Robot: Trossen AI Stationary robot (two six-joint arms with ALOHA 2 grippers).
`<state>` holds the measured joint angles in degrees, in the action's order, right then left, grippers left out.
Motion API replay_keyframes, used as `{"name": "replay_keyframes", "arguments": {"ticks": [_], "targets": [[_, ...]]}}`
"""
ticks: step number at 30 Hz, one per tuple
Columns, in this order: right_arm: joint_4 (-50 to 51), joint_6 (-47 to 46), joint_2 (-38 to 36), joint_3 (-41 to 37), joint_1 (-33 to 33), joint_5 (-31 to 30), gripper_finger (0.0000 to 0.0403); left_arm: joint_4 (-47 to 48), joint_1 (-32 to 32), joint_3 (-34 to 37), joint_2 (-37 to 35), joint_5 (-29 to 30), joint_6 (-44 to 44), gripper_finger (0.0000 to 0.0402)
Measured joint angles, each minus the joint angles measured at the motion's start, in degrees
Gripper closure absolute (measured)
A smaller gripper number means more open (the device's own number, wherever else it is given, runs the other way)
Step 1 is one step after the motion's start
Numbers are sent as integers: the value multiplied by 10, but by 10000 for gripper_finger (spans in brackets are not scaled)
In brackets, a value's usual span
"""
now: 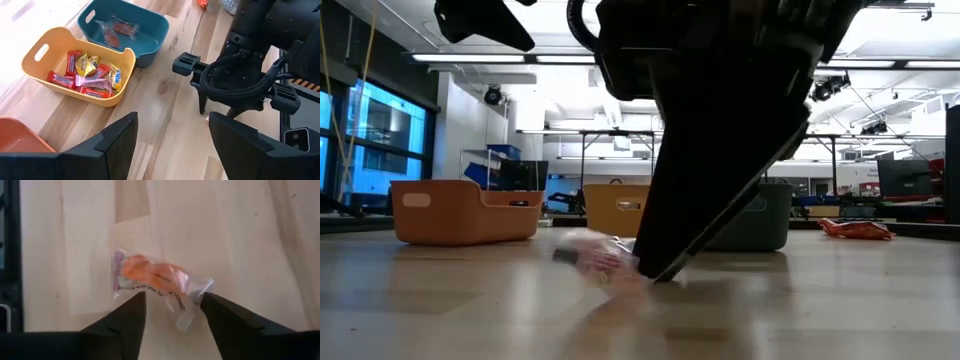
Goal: Sort candy
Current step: Put the orange gummy into the blue bin
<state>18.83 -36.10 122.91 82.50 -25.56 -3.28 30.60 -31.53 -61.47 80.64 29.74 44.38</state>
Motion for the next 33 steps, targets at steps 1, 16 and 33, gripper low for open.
{"name": "replay_keyframes", "arguments": {"ticks": [1, 16, 33], "targets": [[0, 0, 0, 0, 0, -8, 218, 0, 0, 0, 0, 0, 0, 166], [67, 14, -87, -2, 9, -56, 400, 4, 1, 0, -68, 42, -50, 166], [341, -103, -303, -138, 87, -208, 395, -9, 9, 0, -178, 234, -55, 166]]}}
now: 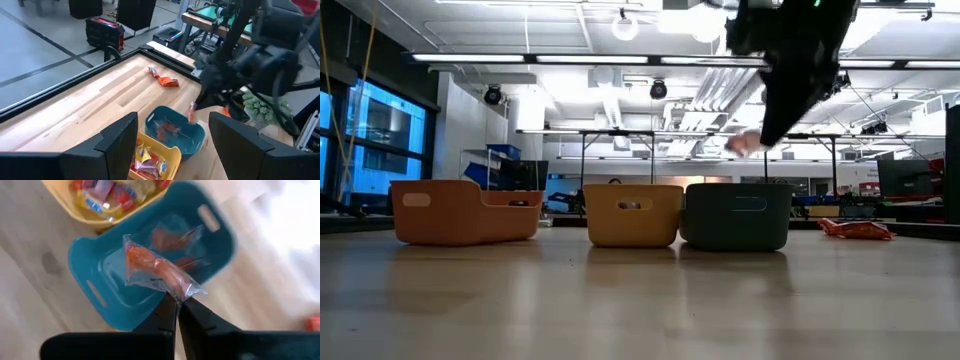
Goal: Sort candy
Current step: Put the orange gummy into the blue bin, then put the orange chocolate into the orange bin
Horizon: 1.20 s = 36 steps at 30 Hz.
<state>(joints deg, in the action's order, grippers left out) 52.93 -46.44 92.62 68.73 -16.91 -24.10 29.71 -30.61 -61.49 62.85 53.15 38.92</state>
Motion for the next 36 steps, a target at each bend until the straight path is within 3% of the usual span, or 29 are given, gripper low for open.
{"name": "replay_keyframes", "arguments": {"ticks": [4, 7, 13, 16, 19, 24, 36], "targets": [[-76, 7, 0, -31, 26, 67, 362, 0, 0, 0, 12, -12, 0, 166], [-90, 32, 0, -33, 33, 80, 320, 0, 0, 0, 13, -16, 0, 166], [-36, 94, -1, -8, 34, 82, 237, 1, 0, 0, 12, -6, -1, 166], [17, 114, -14, 2, 29, 124, 212, 4, 0, 0, 12, -5, -1, 166], [52, 104, -34, -2, 10, 179, 204, 5, 0, 0, 12, -5, -2, 166], [121, 65, -52, -28, -38, 213, 203, 5, 9, 0, 12, -3, -2, 166], [83, -1, -57, -197, -79, 369, 203, 4, 29, 0, 12, -15, -2, 166]]}}
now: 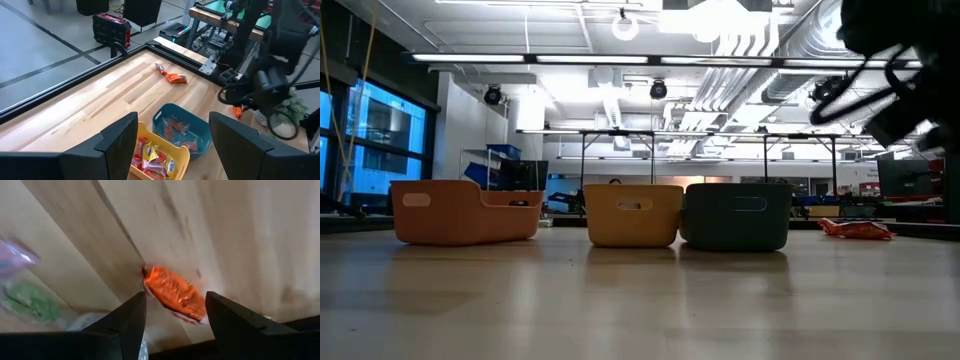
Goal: Sort candy
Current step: Put the orange chocolate into the orange bin
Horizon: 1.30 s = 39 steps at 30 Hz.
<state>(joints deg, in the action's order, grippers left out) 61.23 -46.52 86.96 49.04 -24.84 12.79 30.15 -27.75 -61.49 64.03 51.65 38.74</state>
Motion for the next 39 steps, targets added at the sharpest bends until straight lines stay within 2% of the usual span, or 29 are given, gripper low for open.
{"name": "replay_keyframes", "arguments": {"ticks": [4, 11, 13, 16, 18, 19, 22, 26, 29, 32, 35, 39], "targets": [[-31, 3, 0, -32, -3, 42, 203, 0, 0, 0, 0, -2, 0, 166], [-109, -13, 0, -79, -7, 35, 211, 0, 0, 0, 0, -3, 0, 166], [-109, -29, 0, -81, -7, 12, 235, -2, 0, 0, 0, -3, 0, 166], [-107, -40, 0, -77, -7, -11, 307, -7, 0, 0, -5, -3, -11, 166], [-106, -39, 1, -59, -6, -22, 368, -21, 0, 0, -14, -3, -28, 166], [-106, -36, 0, -45, -5, -25, 382, -33, 0, 0, -21, -3, -37, 166], [-90, -18, -2, 15, -2, -45, 377, -75, 0, 0, -46, -3, -76, 166], [-104, 31, -3, 120, 8, -115, 387, -119, 0, 0, -76, 10, -128, 166], [-197, 77, -4, 173, 29, -179, 396, -130, 0, 0, -93, 29, -154, 166], [-335, 116, 0, 188, 66, -231, 391, -135, 0, 0, -99, 38, -164, 166], [-479, 136, 27, 189, 112, -232, 390, -135, 0, 0, -100, 40, -163, 166], [-666, 139, 90, 189, 163, -192, 390, -135, -4, 0, -99, 27, -152, 166]]}}
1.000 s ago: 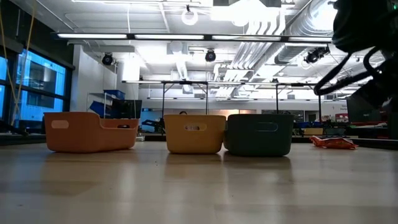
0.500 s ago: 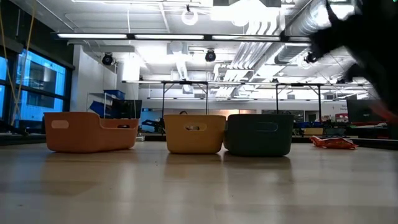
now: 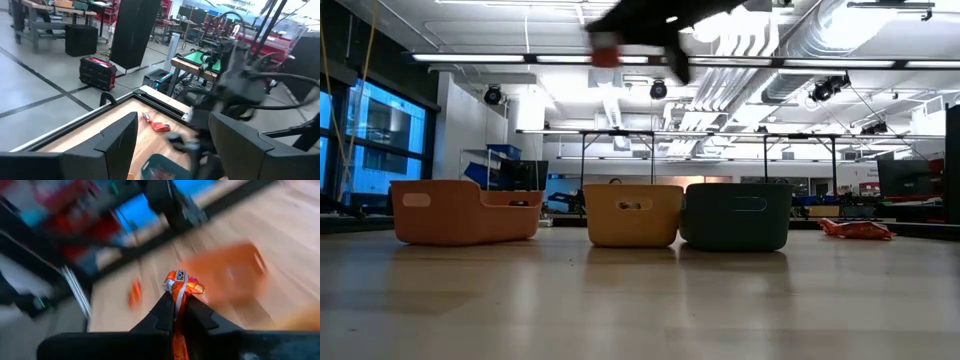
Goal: Sort candy
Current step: Put the orange chocolate into the orange bin
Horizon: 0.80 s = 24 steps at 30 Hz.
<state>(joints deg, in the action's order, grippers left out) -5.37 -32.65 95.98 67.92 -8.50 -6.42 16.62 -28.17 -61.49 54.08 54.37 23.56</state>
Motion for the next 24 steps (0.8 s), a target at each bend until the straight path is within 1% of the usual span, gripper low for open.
{"name": "replay_keyframes", "arguments": {"ticks": [2, 4, 6, 9, 12, 15, 17, 19, 21, 24], "targets": [[-96, -11, 38, 0, 19, 21, 390, 0, -4, 0, 0, -1, 3, 166], [-154, -26, 80, 12, 32, 32, 390, 0, -11, 0, 0, -1, 3, 166], [-169, -37, 123, 41, 43, 35, 389, 0, -14, 0, 0, -1, 3, 166], [-165, -52, 185, 102, 54, 37, 383, -1, -16, 0, 0, -2, 3, 166], [-161, -59, 244, 172, 63, 41, 361, -3, -16, 0, 0, -2, 4, 166], [-122, -59, 289, 251, 72, 63, 324, -3, -16, 0, 0, -2, 4, 166], [-51, -50, 308, 299, 78, 77, 296, -2, -16, 0, 0, -2, 10, 166], [27, -22, 322, 339, 83, 78, 269, -1, -17, 0, 0, -2, 14, 166], [90, 9, 325, 367, 88, 78, 243, -1, -20, 0, 0, -2, 14, 166], [142, 67, 316, 386, 94, 97, 215, -1, -26, 0, 0, -2, 14, 166]]}}
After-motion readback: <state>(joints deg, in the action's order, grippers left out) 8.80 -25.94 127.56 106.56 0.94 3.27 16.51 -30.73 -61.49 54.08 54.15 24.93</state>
